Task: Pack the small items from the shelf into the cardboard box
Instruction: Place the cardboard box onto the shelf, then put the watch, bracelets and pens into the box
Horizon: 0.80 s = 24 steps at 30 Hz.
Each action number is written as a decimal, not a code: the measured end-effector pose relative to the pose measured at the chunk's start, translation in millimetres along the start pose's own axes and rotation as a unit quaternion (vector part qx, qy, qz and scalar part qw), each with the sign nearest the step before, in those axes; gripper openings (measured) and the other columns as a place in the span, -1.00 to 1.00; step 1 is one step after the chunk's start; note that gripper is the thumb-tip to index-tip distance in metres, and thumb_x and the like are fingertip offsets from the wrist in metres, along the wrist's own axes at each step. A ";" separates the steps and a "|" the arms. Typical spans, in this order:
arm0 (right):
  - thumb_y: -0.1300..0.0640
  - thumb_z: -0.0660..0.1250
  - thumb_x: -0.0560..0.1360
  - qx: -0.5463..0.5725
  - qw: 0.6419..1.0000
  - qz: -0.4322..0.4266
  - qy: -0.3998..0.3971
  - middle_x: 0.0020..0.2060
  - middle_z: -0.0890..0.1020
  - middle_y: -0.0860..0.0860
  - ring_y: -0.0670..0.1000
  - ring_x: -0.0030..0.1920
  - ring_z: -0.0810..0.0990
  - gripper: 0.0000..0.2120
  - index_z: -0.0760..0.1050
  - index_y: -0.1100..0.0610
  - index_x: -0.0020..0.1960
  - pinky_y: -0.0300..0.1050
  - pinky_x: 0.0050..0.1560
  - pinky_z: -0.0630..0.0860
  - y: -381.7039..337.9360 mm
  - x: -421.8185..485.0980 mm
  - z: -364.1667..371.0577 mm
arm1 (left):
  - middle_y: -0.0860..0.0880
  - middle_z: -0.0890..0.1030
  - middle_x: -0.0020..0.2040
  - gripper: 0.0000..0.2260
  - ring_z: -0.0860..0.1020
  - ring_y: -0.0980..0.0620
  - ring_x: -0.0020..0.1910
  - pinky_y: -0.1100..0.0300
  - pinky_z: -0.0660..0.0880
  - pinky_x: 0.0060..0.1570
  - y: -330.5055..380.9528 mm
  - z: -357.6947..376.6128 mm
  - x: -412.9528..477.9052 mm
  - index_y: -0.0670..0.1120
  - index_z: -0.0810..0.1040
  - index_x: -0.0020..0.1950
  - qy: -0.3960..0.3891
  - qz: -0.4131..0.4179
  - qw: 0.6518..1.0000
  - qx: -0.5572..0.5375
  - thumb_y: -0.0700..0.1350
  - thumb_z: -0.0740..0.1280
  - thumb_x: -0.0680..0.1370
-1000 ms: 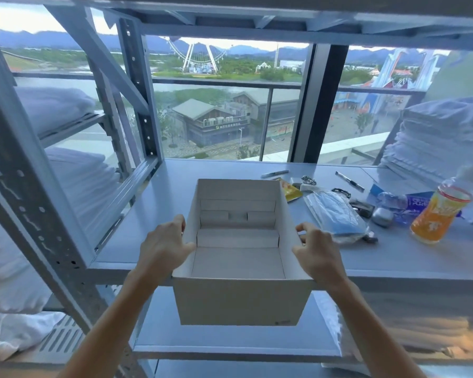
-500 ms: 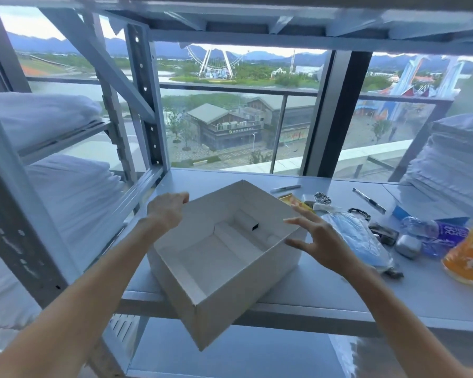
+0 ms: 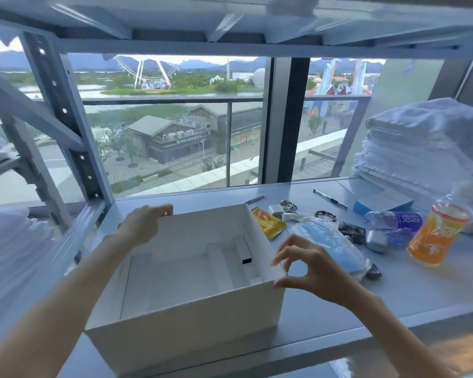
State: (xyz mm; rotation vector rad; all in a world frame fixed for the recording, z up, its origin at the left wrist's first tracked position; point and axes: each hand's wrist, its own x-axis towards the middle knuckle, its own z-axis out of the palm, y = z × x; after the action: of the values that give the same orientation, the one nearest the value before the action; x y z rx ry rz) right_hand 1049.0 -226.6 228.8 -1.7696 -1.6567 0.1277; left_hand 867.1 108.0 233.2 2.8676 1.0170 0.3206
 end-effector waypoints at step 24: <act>0.42 0.39 0.38 -0.127 0.960 0.215 0.124 -0.23 0.66 0.06 -0.01 -0.21 0.61 -0.85 0.64 0.22 -0.16 -0.45 -0.12 0.46 105.4 -45.7 -64.8 | 0.01 0.67 -0.23 -0.80 0.63 0.02 0.02 0.27 0.53 -0.01 294.2 32.4 -89.0 -0.07 0.64 -0.30 0.119 0.329 0.937 -0.005 -0.21 0.24 0.24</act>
State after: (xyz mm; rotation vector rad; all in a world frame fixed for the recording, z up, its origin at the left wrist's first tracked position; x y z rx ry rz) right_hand 1162.6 -288.5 203.2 -2.2208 -1.1317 -0.1154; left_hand 987.4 -176.7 229.6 3.1203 0.0247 0.7198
